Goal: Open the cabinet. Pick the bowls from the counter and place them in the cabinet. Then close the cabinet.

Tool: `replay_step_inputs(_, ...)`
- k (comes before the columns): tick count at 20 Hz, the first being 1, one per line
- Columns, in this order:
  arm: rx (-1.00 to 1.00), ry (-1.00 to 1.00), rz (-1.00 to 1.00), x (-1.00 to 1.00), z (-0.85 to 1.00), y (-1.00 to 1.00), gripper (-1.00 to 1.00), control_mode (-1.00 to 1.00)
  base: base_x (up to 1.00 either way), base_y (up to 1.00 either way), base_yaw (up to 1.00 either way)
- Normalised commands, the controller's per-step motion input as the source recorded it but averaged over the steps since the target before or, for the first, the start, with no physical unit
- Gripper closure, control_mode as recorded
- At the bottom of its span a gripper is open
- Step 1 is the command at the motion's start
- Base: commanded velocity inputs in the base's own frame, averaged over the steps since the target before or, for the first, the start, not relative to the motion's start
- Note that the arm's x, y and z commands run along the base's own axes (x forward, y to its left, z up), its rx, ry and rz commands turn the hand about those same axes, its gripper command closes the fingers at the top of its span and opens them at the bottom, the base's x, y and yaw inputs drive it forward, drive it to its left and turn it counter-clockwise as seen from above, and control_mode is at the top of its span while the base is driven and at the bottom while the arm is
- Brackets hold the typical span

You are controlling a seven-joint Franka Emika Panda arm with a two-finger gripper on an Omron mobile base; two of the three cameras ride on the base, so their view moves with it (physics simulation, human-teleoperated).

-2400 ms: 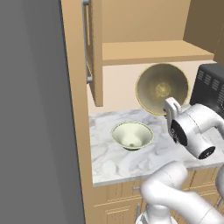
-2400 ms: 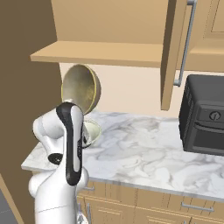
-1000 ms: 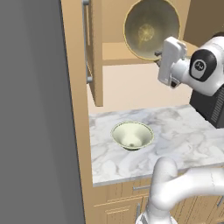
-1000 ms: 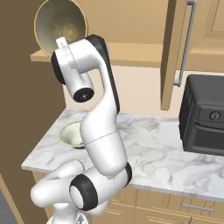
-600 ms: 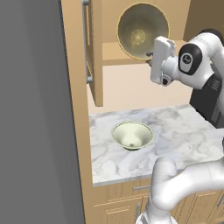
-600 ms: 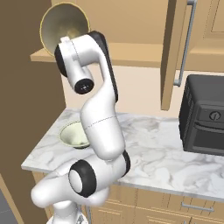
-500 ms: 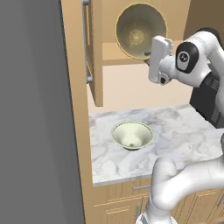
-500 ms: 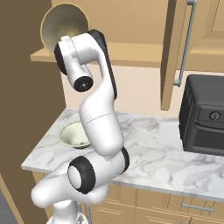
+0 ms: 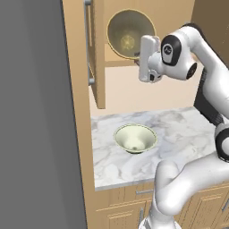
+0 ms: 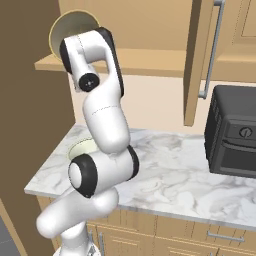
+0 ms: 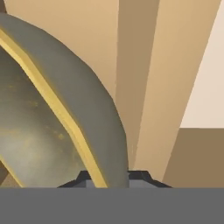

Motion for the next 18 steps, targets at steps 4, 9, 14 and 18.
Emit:
replay_step_inputs(4, 0.00, 0.36, 0.00, 0.37, 0.04, 0.03, 1.00, -1.00, 0.00, 0.00, 0.00)
replay_step_inputs(9, 0.00, 0.30, 0.00, 0.40, 0.26, 0.00, 1.00, -1.00, 0.00, 0.00, 0.00)
replay_step_inputs(14, 0.00, 0.32, 0.00, 0.22, 0.23, 0.01, 1.00, -1.00, 0.00, 0.00, 0.00)
replay_step_inputs(18, 0.00, 0.29, 0.00, 0.13, 0.33, 0.15, -1.00, -1.00, 0.00, 0.00, 0.00)
